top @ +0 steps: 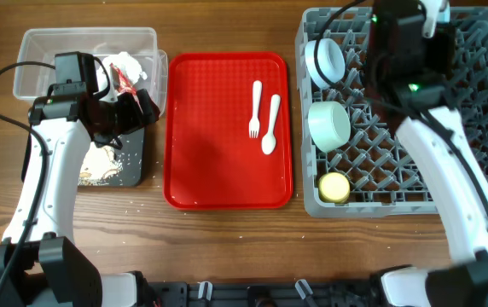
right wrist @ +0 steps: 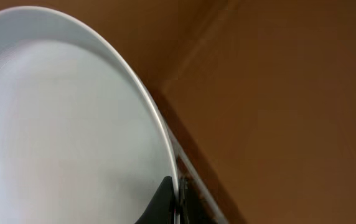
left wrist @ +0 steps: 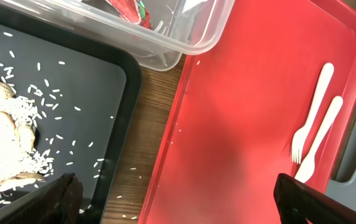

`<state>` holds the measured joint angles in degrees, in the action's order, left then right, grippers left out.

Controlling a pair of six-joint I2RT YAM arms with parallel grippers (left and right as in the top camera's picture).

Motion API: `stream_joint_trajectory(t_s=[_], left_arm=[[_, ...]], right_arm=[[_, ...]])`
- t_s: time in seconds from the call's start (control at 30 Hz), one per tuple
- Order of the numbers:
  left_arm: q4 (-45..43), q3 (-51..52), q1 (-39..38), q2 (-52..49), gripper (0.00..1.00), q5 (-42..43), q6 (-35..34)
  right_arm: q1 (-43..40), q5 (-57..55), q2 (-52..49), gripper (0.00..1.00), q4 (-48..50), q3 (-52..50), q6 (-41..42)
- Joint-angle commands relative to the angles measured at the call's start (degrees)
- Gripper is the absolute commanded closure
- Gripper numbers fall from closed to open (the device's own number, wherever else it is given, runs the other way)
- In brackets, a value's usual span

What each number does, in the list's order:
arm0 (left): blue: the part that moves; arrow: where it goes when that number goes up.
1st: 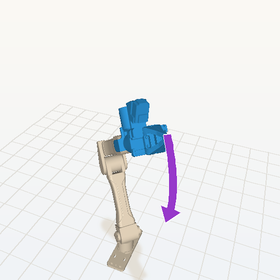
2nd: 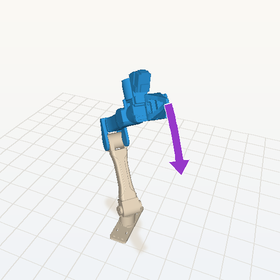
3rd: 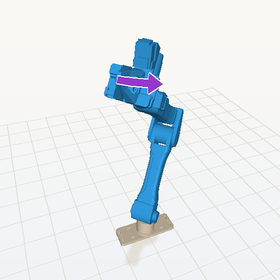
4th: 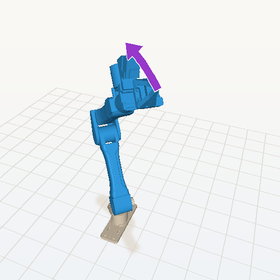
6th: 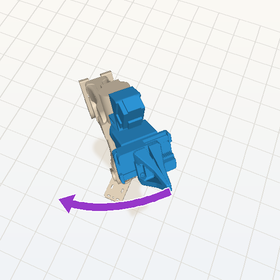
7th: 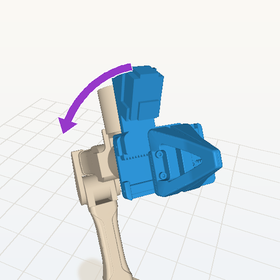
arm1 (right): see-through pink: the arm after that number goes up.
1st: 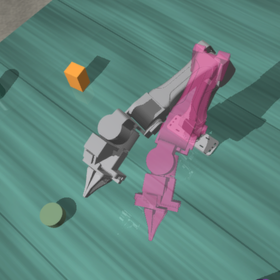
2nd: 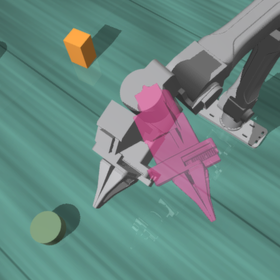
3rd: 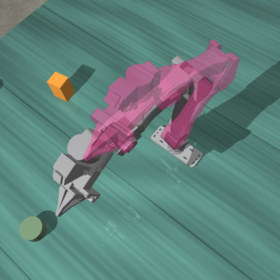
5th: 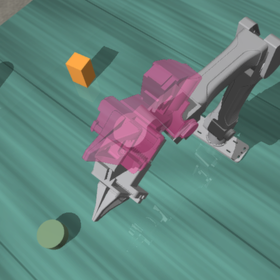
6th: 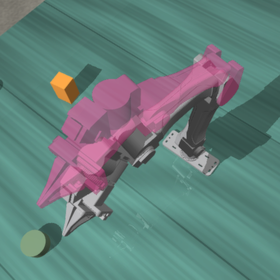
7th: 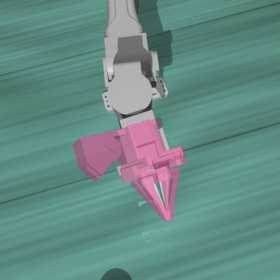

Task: Sort waste into correct bins and load items into the dishwasher rack
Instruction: 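Carry the plate with right gripper and stand it in the rack, then move right gripper to the white fork on red tray and grasp it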

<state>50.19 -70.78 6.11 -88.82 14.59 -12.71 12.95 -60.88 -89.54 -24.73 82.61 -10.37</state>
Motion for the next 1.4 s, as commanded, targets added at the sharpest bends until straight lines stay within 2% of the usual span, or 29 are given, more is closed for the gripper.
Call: stream_joint_trajectory(t_s=[0.0, 0.27, 0.37, 0.4, 0.5, 0.57, 0.63, 0.83, 0.9, 0.97, 1.0, 1.1, 1.17, 1.23, 1.37], left_arm=[[0.04, -0.81, 0.28, 0.74, 0.00, -0.35, 0.52], [0.04, -0.81, 0.28, 0.74, 0.00, -0.35, 0.52], [0.04, -0.81, 0.28, 0.74, 0.00, -0.35, 0.52], [0.04, -0.81, 0.28, 0.74, 0.00, -0.35, 0.52], [0.04, -0.81, 0.28, 0.74, 0.00, -0.35, 0.52], [0.04, -0.81, 0.28, 0.74, 0.00, -0.35, 0.52], [0.04, -0.81, 0.28, 0.74, 0.00, -0.35, 0.52], [0.04, -0.81, 0.28, 0.74, 0.00, -0.35, 0.52], [0.04, -0.81, 0.28, 0.74, 0.00, -0.35, 0.52], [0.04, -0.81, 0.28, 0.74, 0.00, -0.35, 0.52], [0.04, -0.81, 0.28, 0.74, 0.00, -0.35, 0.52], [0.04, -0.81, 0.28, 0.74, 0.00, -0.35, 0.52], [0.04, -0.81, 0.28, 0.74, 0.00, -0.35, 0.52], [0.04, -0.81, 0.28, 0.74, 0.00, -0.35, 0.52], [0.04, -0.81, 0.28, 0.74, 0.00, -0.35, 0.52]], right_arm=[[-0.28, -3.45, -6.08, 0.96, 0.35, -0.59, -3.63], [-0.24, -3.02, -17.11, 0.96, 1.68, -0.59, -4.63], [-0.22, 1.46, -18.64, 0.95, 1.57, -0.59, -4.63], [-0.17, 3.04, -18.69, 0.89, 1.57, -0.59, -4.63], [-0.17, 6.10, -18.69, 0.56, 1.88, -0.59, -4.61], [-0.15, 7.23, -18.67, 0.40, 2.01, -0.59, -4.22], [-0.15, 7.19, -18.27, 0.30, 1.90, -0.44, -2.75], [0.90, 9.53, -10.38, 0.14, 0.96, 2.08, -1.46], [2.54, 16.00, -5.46, 0.00, 0.68, 2.32, -0.52], [4.31, 26.12, -1.49, 0.00, 0.04, 2.32, 3.78], [5.62, 37.86, 1.27, 0.00, -1.88, 2.32, 8.31], [7.15, 65.53, 4.70, 0.00, -4.66, 2.29, 13.73], [7.13, 78.20, 3.87, 0.00, -3.72, 1.99, 18.69], [8.11, 80.74, 1.36, 0.06, -2.56, 1.29, 24.76], [12.31, 73.13, -7.50, 0.18, -2.73, 1.14, 33.75]])
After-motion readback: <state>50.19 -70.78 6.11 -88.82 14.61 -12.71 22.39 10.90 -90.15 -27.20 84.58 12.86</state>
